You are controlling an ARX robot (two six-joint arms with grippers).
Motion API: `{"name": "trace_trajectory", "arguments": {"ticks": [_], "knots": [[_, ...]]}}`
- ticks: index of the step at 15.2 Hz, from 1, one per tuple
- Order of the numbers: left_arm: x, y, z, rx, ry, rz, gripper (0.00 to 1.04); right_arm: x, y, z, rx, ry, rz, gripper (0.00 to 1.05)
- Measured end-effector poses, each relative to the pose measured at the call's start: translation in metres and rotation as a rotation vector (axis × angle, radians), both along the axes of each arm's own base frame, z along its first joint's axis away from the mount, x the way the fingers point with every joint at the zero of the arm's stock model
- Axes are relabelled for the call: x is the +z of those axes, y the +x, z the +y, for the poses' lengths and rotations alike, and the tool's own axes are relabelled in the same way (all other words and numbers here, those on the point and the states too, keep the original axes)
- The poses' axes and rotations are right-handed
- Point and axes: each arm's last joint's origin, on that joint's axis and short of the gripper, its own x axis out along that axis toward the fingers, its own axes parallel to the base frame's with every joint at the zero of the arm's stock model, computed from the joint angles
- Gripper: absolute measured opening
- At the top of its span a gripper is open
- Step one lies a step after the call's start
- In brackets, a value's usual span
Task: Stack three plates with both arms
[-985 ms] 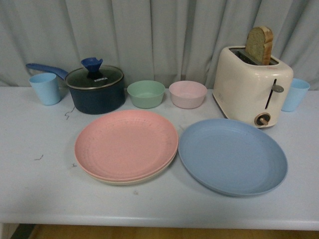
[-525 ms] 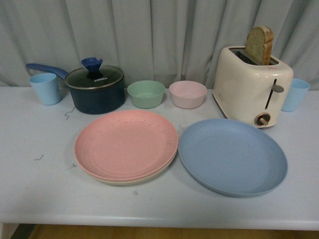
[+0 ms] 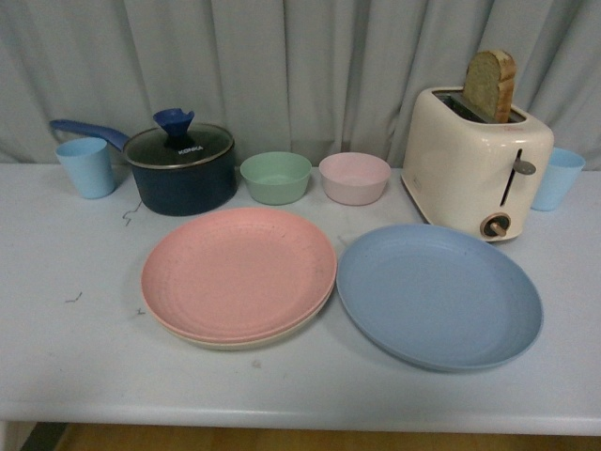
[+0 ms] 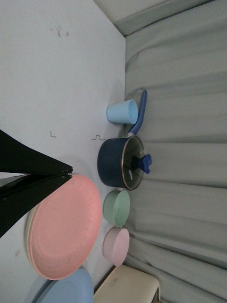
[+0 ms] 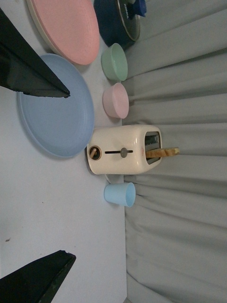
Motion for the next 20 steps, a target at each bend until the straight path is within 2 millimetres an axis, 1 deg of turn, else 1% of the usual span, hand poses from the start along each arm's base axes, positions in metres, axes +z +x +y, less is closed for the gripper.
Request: {"name": "trace_trajectory", "arguments": {"ticks": [2, 5, 6, 7, 9, 10, 11, 12, 13, 14, 15, 16, 17, 19, 20], "knots": [[0.0, 0.0, 0.0, 0.0, 0.0, -0.002, 0.02, 0.0, 0.0, 0.0, 0.0, 0.0, 0.0, 0.98], [0.0, 0.0, 0.0, 0.0, 0.0, -0.001, 0.39, 0.0, 0.0, 0.0, 0.0, 0.0, 0.0, 0.98], [0.0, 0.0, 0.0, 0.002, 0.0, 0.0, 0.52, 0.004, 0.004, -0.002, 0.128, -0.014, -0.033, 0.98], [0.0, 0.0, 0.0, -0.004, 0.001, -0.002, 0.63, 0.009, 0.013, -0.009, 0.257, -0.015, -0.013, 0.98], [0.0, 0.0, 0.0, 0.0, 0.0, -0.001, 0.88, 0.007, 0.038, -0.014, 0.51, 0.031, 0.012, 0.98], [0.0, 0.0, 0.0, 0.0, 0.001, -0.001, 0.98, 0.013, 0.055, -0.02, 0.476, 0.034, -0.013, 0.98], [0.0, 0.0, 0.0, 0.0, 0.001, -0.001, 0.98, 0.022, 0.082, -0.029, 0.387, 0.031, -0.05, 0.98], [0.0, 0.0, 0.0, 0.0, 0.001, -0.001, 0.98, 0.024, 0.118, -0.038, 0.266, 0.053, -0.048, 0.98], [0.0, 0.0, 0.0, 0.0, 0.001, -0.001, 0.98, 0.008, 0.156, -0.043, 0.144, 0.105, 0.068, 0.98], [0.0, 0.0, 0.0, 0.0, 0.001, -0.001, 0.98, -0.014, 0.183, -0.041, 0.061, 0.151, 0.218, 0.98], [0.0, 0.0, 0.0, 0.0, 0.001, -0.001, 0.98, -0.032, 0.202, -0.037, 0.003, 0.173, 0.336, 0.98], [0.0, 0.0, 0.0, 0.0, 0.001, -0.001, 0.98, -0.045, 0.218, -0.03, -0.028, 0.189, 0.43, 0.98], [0.0, 0.0, 0.0, 0.0, 0.001, -0.001, 0.98, -0.051, 0.234, -0.02, -0.052, 0.197, 0.494, 0.98], [0.0, 0.0, 0.0, 0.0, 0.001, -0.001, 0.98, -0.06, 0.254, -0.007, -0.087, 0.218, 0.595, 0.98], [0.0, 0.0, 0.0, 0.0, 0.001, -0.001, 0.98, -0.068, 0.258, -0.002, -0.109, 0.225, 0.651, 0.98]]}}
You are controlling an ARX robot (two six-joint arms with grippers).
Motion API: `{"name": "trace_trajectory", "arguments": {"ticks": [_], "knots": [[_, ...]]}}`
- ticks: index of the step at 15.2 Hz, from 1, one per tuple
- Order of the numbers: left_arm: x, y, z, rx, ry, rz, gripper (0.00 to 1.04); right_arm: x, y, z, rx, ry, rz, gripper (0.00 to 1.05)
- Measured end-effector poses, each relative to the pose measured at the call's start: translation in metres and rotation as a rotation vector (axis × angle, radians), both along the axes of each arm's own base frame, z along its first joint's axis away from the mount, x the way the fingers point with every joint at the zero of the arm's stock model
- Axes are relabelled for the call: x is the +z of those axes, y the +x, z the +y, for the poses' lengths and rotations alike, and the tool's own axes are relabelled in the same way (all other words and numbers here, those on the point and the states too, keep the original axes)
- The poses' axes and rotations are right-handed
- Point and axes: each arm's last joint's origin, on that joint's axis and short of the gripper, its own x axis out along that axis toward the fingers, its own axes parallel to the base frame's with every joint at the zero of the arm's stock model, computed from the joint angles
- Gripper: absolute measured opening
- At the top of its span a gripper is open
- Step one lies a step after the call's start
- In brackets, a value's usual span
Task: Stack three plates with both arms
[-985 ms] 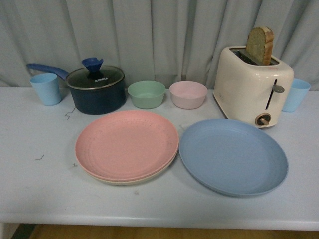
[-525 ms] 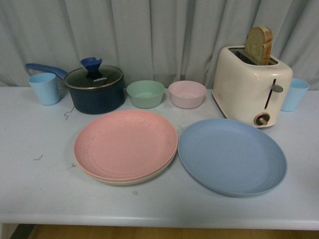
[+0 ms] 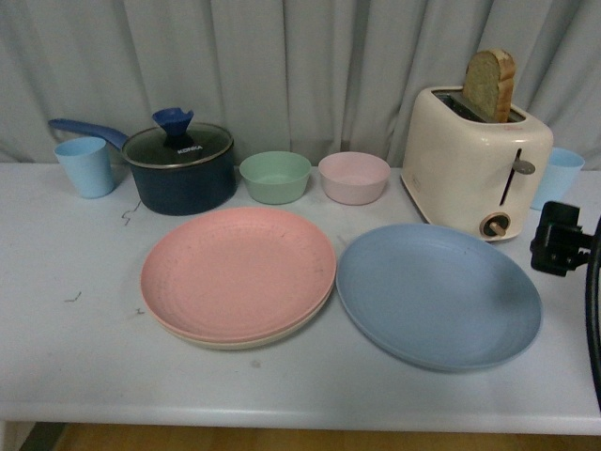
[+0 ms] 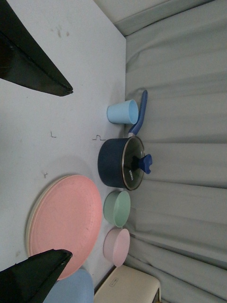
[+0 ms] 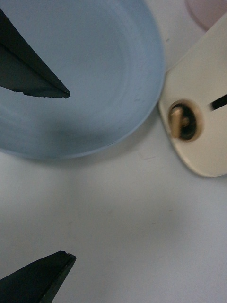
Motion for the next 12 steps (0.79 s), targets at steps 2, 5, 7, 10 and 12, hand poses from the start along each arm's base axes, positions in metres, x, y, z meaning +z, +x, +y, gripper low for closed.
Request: {"name": "trace_trajectory", "arguments": {"ticks": [2, 5, 7, 10, 12], "knots": [[0.0, 0.0, 0.0, 0.0, 0.0, 0.0, 0.98, -0.018, 0.001, 0.006, -0.041, 0.014, 0.113, 0.98], [0.0, 0.0, 0.0, 0.0, 0.0, 0.0, 0.98, -0.033, 0.011, 0.015, -0.089, 0.017, 0.219, 0.98], [0.0, 0.0, 0.0, 0.0, 0.0, 0.0, 0.98, -0.043, 0.012, 0.019, -0.108, 0.015, 0.263, 0.98], [0.0, 0.0, 0.0, 0.0, 0.0, 0.0, 0.98, -0.043, 0.015, 0.02, -0.135, 0.008, 0.267, 0.79], [0.0, 0.0, 0.0, 0.0, 0.0, 0.0, 0.98, -0.043, 0.014, 0.02, -0.136, 0.008, 0.267, 0.72]]}}
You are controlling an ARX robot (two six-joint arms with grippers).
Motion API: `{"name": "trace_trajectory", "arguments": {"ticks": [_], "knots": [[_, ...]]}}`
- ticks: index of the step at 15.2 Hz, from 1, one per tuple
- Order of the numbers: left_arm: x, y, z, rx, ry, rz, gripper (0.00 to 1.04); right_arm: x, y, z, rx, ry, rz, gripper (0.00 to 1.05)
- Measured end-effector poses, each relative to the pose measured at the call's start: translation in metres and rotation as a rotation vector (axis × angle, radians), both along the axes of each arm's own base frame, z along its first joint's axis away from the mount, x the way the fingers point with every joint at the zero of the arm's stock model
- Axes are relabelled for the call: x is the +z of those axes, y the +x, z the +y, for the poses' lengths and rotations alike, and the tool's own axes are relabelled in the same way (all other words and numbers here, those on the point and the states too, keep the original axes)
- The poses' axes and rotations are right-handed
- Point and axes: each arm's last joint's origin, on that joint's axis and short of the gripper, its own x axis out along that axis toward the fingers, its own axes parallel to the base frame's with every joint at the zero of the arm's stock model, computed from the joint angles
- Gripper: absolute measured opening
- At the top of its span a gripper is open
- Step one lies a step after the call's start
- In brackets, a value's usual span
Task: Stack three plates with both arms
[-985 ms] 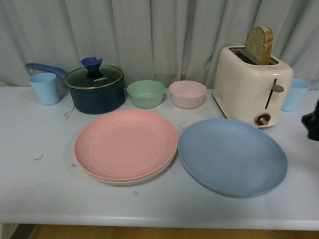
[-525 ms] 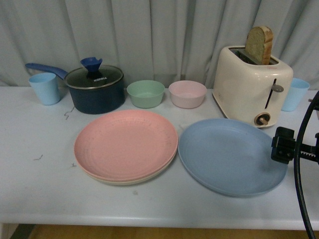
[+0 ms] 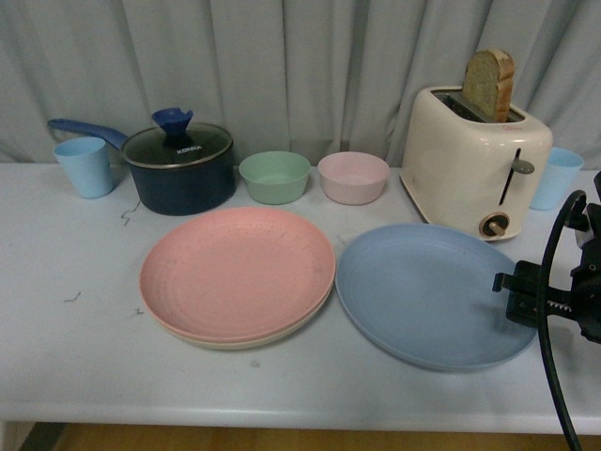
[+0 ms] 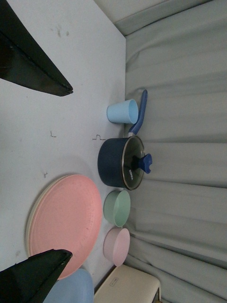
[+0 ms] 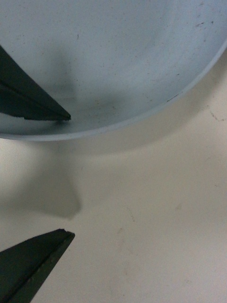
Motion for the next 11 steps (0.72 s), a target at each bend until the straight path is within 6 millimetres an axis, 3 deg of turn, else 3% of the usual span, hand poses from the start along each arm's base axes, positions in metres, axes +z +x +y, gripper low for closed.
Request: {"name": "trace_trajectory", "arguments": {"ticks": [2, 7, 8, 9, 11], "knots": [[0.0, 0.0, 0.0, 0.0, 0.0, 0.0, 0.98, 0.0, 0.0, 0.0, 0.0, 0.001, -0.004, 0.63], [0.0, 0.0, 0.0, 0.0, 0.0, 0.0, 0.98, 0.0, 0.001, 0.0, 0.001, 0.003, -0.006, 0.52], [0.0, 0.0, 0.0, 0.0, 0.0, 0.0, 0.98, 0.001, 0.001, 0.0, 0.003, 0.006, -0.008, 0.44], [0.0, 0.0, 0.0, 0.0, 0.0, 0.0, 0.98, 0.003, 0.003, 0.0, 0.003, 0.008, -0.016, 0.26], [0.0, 0.0, 0.0, 0.0, 0.0, 0.0, 0.98, 0.01, -0.003, -0.01, 0.018, 0.098, -0.053, 0.03]]}}
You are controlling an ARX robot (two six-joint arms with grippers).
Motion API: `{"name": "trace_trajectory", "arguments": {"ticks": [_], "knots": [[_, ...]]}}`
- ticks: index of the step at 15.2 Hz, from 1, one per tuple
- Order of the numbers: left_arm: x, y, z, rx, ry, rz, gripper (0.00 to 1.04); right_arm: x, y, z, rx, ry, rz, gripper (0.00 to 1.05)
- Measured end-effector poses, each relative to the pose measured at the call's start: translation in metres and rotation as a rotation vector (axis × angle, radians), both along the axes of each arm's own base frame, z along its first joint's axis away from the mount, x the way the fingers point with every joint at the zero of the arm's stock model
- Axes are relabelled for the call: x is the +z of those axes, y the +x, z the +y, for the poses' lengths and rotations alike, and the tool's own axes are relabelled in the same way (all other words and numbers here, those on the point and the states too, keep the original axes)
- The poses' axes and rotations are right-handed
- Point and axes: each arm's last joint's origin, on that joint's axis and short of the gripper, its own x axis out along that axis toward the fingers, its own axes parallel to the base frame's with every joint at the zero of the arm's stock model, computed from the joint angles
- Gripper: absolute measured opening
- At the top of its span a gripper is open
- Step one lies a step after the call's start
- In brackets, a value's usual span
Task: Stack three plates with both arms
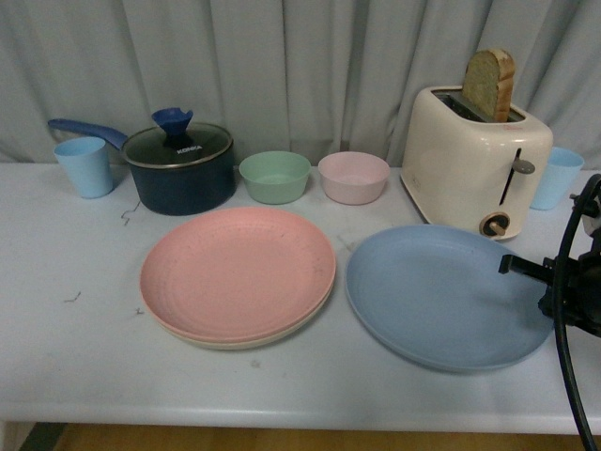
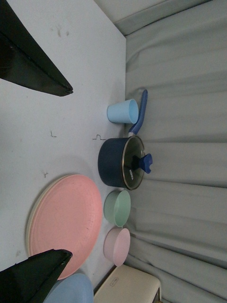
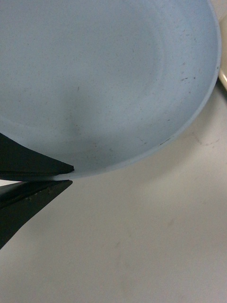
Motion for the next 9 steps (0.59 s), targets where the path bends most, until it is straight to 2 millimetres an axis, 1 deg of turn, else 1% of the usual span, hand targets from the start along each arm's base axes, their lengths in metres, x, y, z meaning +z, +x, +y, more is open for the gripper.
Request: {"name": "trace_trajectory", "arguments": {"ticks": [1, 2, 3, 4, 6, 7, 9], "knots": [[0.0, 0.0, 0.0, 0.0, 0.0, 0.0, 0.98, 0.036, -0.058, -0.037, -0.025, 0.16, -0.045, 0.03], [0.0, 0.0, 0.0, 0.0, 0.0, 0.0, 0.98, 0.105, -0.068, -0.017, 0.059, 0.232, -0.307, 0.03], [0.0, 0.0, 0.0, 0.0, 0.0, 0.0, 0.98, 0.122, -0.062, -0.001, 0.095, 0.252, -0.357, 0.03], [0.0, 0.0, 0.0, 0.0, 0.0, 0.0, 0.98, 0.13, -0.054, 0.02, 0.11, 0.246, -0.375, 0.03], [0.0, 0.0, 0.0, 0.0, 0.0, 0.0, 0.98, 0.129, -0.04, 0.06, 0.124, 0.217, -0.341, 0.03], [0.0, 0.0, 0.0, 0.0, 0.0, 0.0, 0.98, 0.127, -0.032, 0.087, 0.153, 0.2, -0.326, 0.03], [0.0, 0.0, 0.0, 0.0, 0.0, 0.0, 0.98, 0.13, -0.017, 0.135, 0.202, 0.169, -0.313, 0.03]]}}
